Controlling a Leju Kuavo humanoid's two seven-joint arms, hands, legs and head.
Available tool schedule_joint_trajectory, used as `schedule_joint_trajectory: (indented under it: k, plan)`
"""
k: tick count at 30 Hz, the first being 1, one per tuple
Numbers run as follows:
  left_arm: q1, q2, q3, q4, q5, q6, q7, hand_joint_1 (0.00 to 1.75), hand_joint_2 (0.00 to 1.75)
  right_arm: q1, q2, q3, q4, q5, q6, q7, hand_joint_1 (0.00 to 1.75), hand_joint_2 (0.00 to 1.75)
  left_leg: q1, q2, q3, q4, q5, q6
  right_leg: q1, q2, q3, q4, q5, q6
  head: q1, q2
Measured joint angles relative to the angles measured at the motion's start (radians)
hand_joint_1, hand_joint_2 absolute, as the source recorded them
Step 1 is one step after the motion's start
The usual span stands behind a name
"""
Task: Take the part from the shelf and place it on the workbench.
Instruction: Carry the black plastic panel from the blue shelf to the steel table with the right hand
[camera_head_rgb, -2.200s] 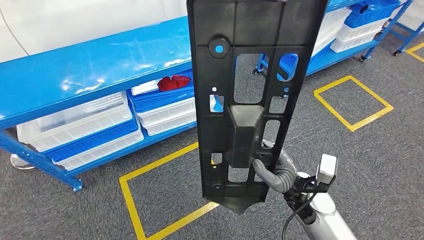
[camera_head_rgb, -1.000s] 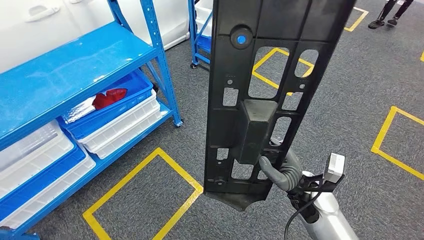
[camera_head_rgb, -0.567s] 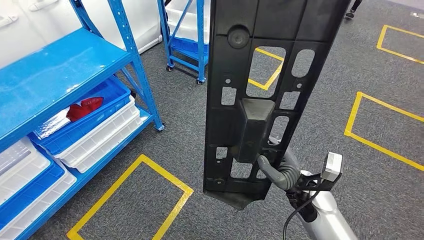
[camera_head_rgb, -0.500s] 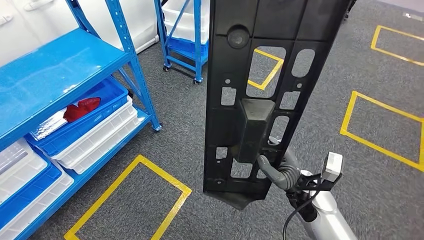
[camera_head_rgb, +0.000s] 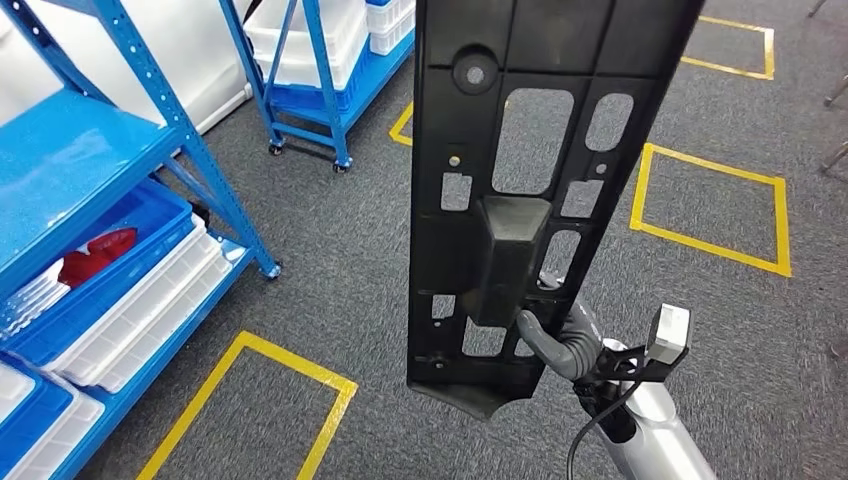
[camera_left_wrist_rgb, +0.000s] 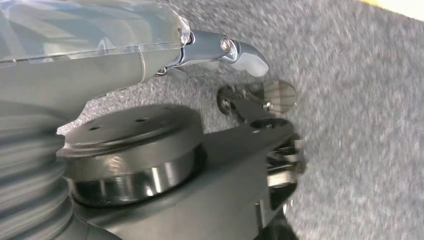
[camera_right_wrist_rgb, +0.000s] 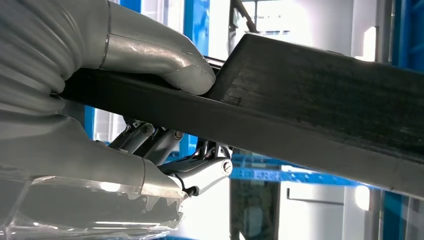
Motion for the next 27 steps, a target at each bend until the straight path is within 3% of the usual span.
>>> schedule_joint_trajectory:
  k: [2, 3, 4, 5, 6, 8, 10, 12, 14, 16, 18, 19, 20, 23, 25, 27]
  plan:
    - [0.003, 0.0, 0.002, 0.0, 0.001, -0.001, 0.001, 0.0, 1.75, 0.003, 0.0, 0.0, -0.001, 0.0, 0.002, 0.0, 1.75, 1.75, 0.002, -0.035, -0.064, 0.139, -0.065, -0.004, 0.0, 0.021, -0.001, 0.0, 0.001, -0.005, 0.0, 0.0]
    - [0.005, 0.0, 0.003, 0.0, 0.0, 0.0, 0.002, 0.0, 1.75, 0.008, 0.0, 0.0, -0.001, 0.0, 0.002, 0.0, 1.75, 1.75, 0.002, -0.041, -0.09, 0.192, -0.079, -0.005, 0.001, 0.034, -0.001, 0.001, 0.001, -0.005, 0.0, 0.0]
    - [0.005, 0.0, 0.004, 0.0, -0.001, 0.002, 0.003, 0.0, 1.75, 0.014, 0.0, 0.0, -0.001, 0.0, 0.002, 0.0, 1.75, 1.75, 0.003, -0.043, -0.1, 0.21, -0.073, -0.005, 0.001, 0.046, -0.001, 0.002, 0.001, -0.005, 0.0, 0.0]
    - [0.005, 0.0, 0.004, 0.0, -0.002, 0.005, 0.003, 0.0, 1.75, 0.02, 0.0, 0.0, -0.001, 0.0, 0.002, -0.001, 1.75, 1.75, 0.003, -0.045, -0.092, 0.187, -0.048, -0.003, 0.001, 0.059, -0.001, 0.003, 0.001, -0.005, 0.0, 0.0]
    - [0.004, 0.001, 0.004, 0.0, -0.004, 0.008, 0.002, 0.0, 1.75, 0.025, 0.0, 0.0, -0.002, 0.0, 0.002, -0.002, 1.75, 1.75, 0.003, -0.052, -0.067, 0.127, -0.009, 0.0, 0.001, 0.072, 0.0, 0.004, 0.001, -0.004, 0.0, 0.0]
    - [0.002, 0.003, 0.004, 0.0, -0.007, 0.013, 0.0, 0.0, 1.75, 0.03, 0.0, 0.0, -0.002, 0.0, 0.003, -0.007, 1.75, 1.75, 0.005, -0.092, -0.006, -0.011, 0.052, 0.008, 0.002, 0.097, -0.002, 0.009, -0.001, 0.001, 0.0, 0.0]
    - [0.0, 0.004, 0.004, 0.0, -0.009, 0.016, -0.002, 0.0, 1.75, 0.035, 0.0, 0.0, -0.003, -0.001, 0.005, -0.012, 1.75, 1.75, 0.006, -0.118, 0.02, -0.074, 0.065, 0.014, 0.0, 0.118, -0.009, 0.012, 0.001, 0.013, 0.0, 0.0]
    - [-0.004, 0.004, 0.005, 0.0, -0.009, 0.02, -0.005, 0.0, 1.75, 0.043, 0.0, 0.0, -0.004, -0.005, 0.007, -0.015, 1.75, 1.75, 0.006, -0.102, 0.023, -0.081, 0.067, 0.021, -0.002, 0.136, -0.015, 0.01, 0.005, 0.026, 0.0, 0.0]
    - [-0.006, 0.004, 0.005, 0.0, -0.007, 0.022, -0.009, 0.0, 1.75, 0.047, 0.003, -0.001, -0.003, -0.01, 0.009, -0.018, 1.75, 1.75, 0.01, -0.08, 0.027, -0.091, 0.074, 0.033, 0.001, 0.108, -0.026, 0.032, -0.01, 0.036, 0.0, 0.0]
    - [-0.002, 0.004, 0.006, 0.0, -0.006, 0.024, -0.008, 0.0, 1.75, 0.046, 0.009, -0.001, -0.002, -0.013, 0.011, -0.019, 1.75, 1.75, 0.01, -0.057, 0.03, -0.097, 0.076, 0.041, 0.001, 0.051, -0.071, 0.126, -0.064, 0.043, 0.0, 0.0]
    - [0.004, 0.006, 0.008, 0.0, -0.006, 0.028, -0.001, 0.0, 1.75, 0.048, 0.012, -0.001, 0.001, -0.014, 0.011, -0.02, 1.75, 1.75, 0.008, -0.034, 0.03, -0.096, 0.074, 0.044, -0.003, 0.025, -0.13, 0.248, -0.113, 0.049, 0.0, 0.0]
    - [0.007, 0.008, 0.011, 0.0, -0.006, 0.032, 0.005, 0.0, 1.75, 0.052, 0.014, -0.001, 0.002, -0.014, 0.011, -0.02, 1.75, 1.75, 0.007, -0.022, 0.03, -0.096, 0.073, 0.044, -0.006, 0.02, -0.142, 0.274, -0.115, 0.052, 0.0, 0.0]
    - [0.008, 0.009, 0.014, 0.0, -0.006, 0.035, 0.012, 0.0, 1.75, 0.056, 0.014, -0.001, 0.002, -0.014, 0.01, -0.02, 1.75, 1.75, 0.007, -0.01, 0.03, -0.095, 0.071, 0.043, -0.007, 0.014, -0.135, 0.261, -0.098, 0.053, 0.0, 0.0]
    - [0.01, 0.012, 0.021, 0.0, -0.008, 0.04, 0.029, 0.0, 1.75, 0.062, 0.014, -0.003, -0.003, -0.011, 0.006, -0.019, 1.75, 1.75, 0.004, 0.017, 0.035, -0.09, 0.062, 0.034, -0.005, -0.03, -0.039, 0.076, -0.015, 0.047, 0.0, 0.0]
    - [0.011, 0.013, 0.023, 0.0, -0.009, 0.04, 0.035, 0.0, 1.75, 0.068, 0.014, -0.007, -0.01, -0.011, 0.004, -0.019, 1.75, 1.75, 0.0, 0.032, 0.038, -0.088, 0.057, 0.023, 0.004, -0.046, -0.009, 0.014, -0.004, 0.035, 0.0, 0.0]
    - [0.01, 0.015, 0.025, 0.0, -0.009, 0.04, 0.036, 0.0, 1.75, 0.077, 0.014, -0.013, -0.015, -0.011, 0.004, -0.02, 1.75, 1.75, -0.002, 0.047, 0.042, -0.089, 0.054, 0.012, 0.006, -0.027, -0.011, 0.011, -0.004, 0.023, 0.0, 0.0]
